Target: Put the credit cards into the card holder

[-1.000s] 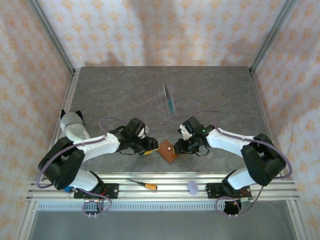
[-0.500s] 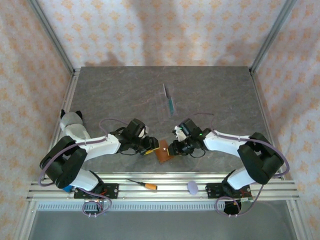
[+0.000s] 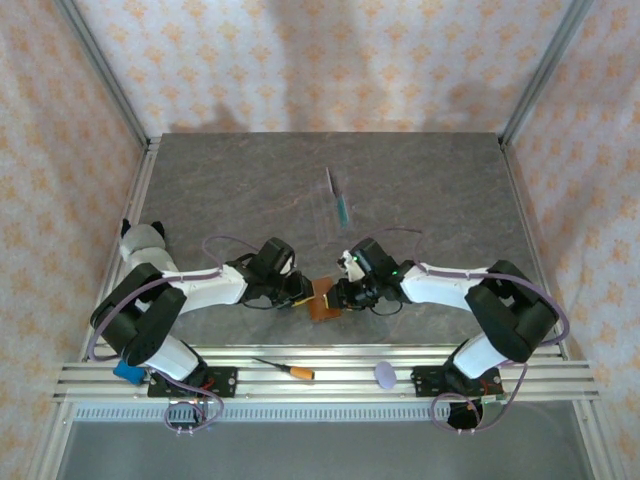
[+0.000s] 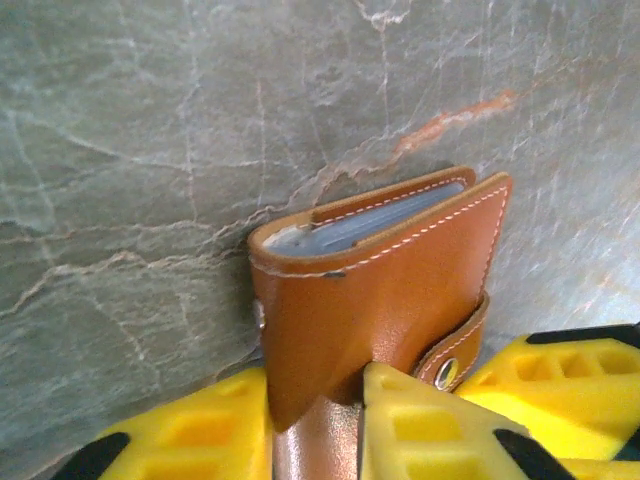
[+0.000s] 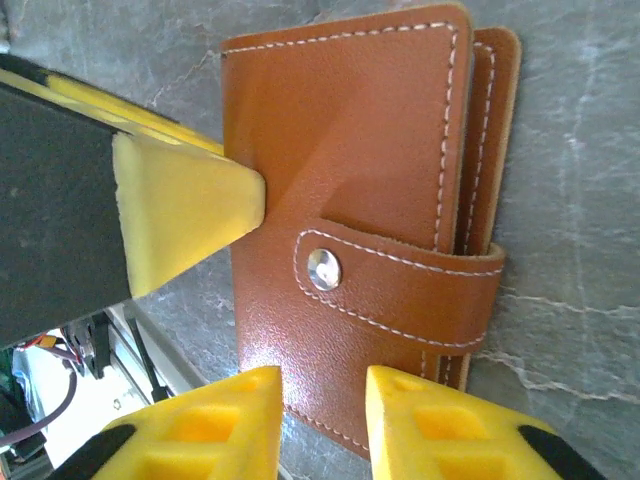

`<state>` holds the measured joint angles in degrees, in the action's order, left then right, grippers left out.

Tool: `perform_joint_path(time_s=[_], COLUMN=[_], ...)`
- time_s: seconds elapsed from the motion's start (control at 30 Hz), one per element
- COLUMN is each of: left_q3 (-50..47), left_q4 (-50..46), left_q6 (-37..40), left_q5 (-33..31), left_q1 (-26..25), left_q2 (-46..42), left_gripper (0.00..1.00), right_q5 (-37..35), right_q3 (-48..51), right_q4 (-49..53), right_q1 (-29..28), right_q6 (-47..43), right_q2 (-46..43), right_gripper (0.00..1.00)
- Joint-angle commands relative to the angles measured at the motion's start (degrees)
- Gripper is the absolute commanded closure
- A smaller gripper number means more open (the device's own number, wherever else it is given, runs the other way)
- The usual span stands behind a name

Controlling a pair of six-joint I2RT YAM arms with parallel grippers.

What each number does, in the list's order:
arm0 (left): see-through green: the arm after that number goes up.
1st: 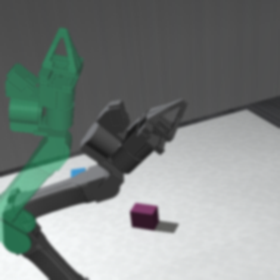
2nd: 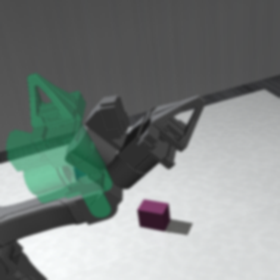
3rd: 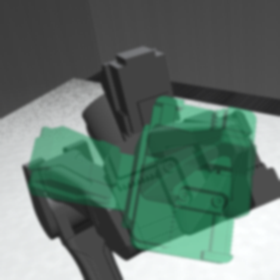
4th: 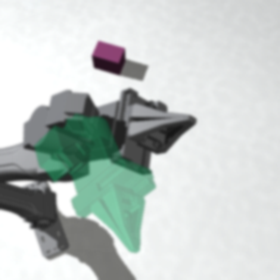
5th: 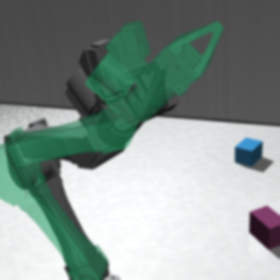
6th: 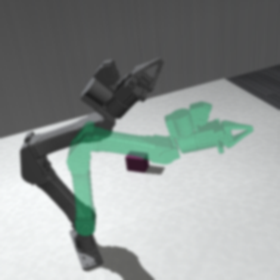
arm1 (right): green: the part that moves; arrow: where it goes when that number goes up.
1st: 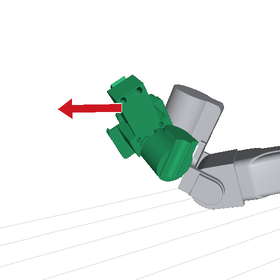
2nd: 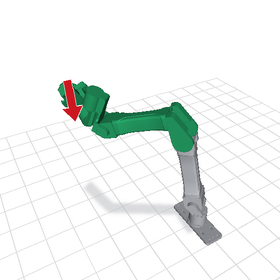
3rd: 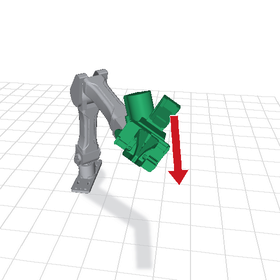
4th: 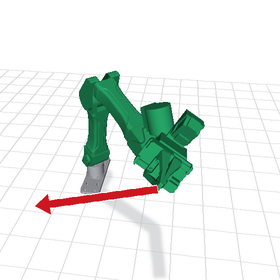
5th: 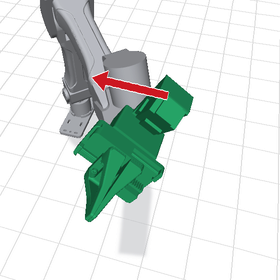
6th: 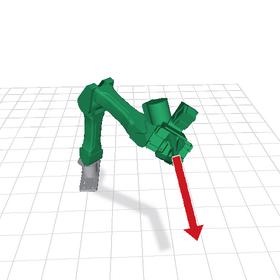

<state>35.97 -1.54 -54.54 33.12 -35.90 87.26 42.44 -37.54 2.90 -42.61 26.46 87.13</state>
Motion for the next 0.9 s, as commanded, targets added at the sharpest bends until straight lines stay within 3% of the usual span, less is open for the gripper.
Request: perform_joint_path(time_s=[0.0,0.07,0.23,0.57,0.87], left_q3=[1.8,1.8,2.9,4.2,3.6], left_q4=[0.2,-0.3,-1.7,-2.7,-1.8], left_q6=[1.1,1.0,0.3,-1.1,-2.1], left_q5=[-0.5,-0.5,0.0,4.3,7.1], left_q1=[-0.3,-0.3,-0.3,-0.3,-0.3], left_q2=[0.5,-0.6,-4.4,-6.8,-7.3], left_gripper=[0.90,0.97,0.99,1.00,1.00], right_q5=[-5.0,-8.2,-21.7,-29.1,-38.2], right_q3=[1.1,0.9,-3.0,-7.4,-10.2], right_q4=[0.0,2.4,11.2,10.6,11.4], right_q1=[-0.3,-0.5,-6.5,-9.7,-11.0], right_q6=[0.0,-0.9,-7.2,-6.4,-7.0], right_q2=[-2.9,-5.0,-7.4,-2.9,0.4], right_gripper=[0.69,0.66,0.61,0.52,0.56])
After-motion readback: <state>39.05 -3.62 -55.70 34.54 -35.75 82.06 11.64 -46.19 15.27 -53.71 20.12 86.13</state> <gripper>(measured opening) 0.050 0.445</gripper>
